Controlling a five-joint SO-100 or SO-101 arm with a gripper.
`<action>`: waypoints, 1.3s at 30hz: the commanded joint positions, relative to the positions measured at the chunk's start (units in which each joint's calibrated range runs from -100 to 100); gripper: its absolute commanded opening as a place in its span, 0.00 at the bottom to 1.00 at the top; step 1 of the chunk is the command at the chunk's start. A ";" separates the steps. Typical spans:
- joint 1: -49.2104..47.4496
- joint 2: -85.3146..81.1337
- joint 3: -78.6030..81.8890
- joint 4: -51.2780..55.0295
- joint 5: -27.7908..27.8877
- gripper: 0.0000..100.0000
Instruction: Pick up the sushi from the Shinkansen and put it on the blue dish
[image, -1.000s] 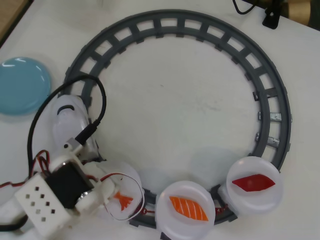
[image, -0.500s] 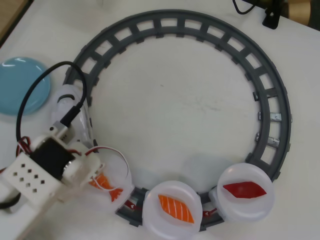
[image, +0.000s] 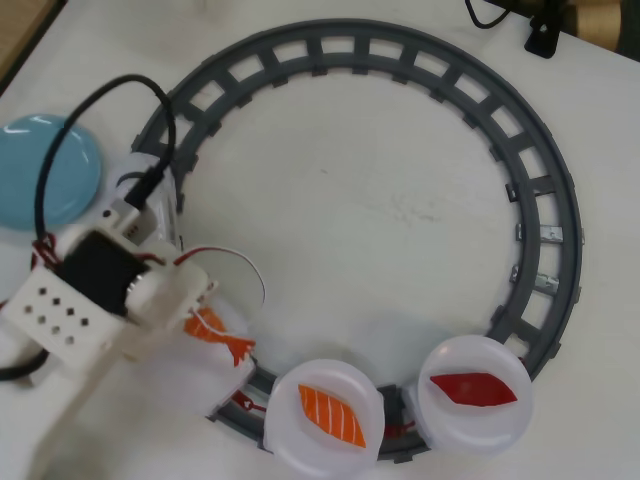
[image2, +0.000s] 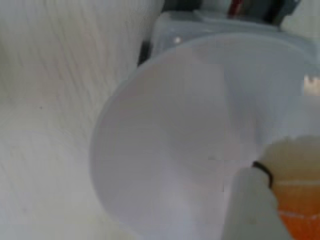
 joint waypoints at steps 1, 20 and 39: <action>-3.36 2.27 -14.85 5.53 -0.34 0.03; -32.41 23.75 -43.25 6.71 -4.05 0.03; -41.12 52.45 -71.38 6.71 -2.74 0.03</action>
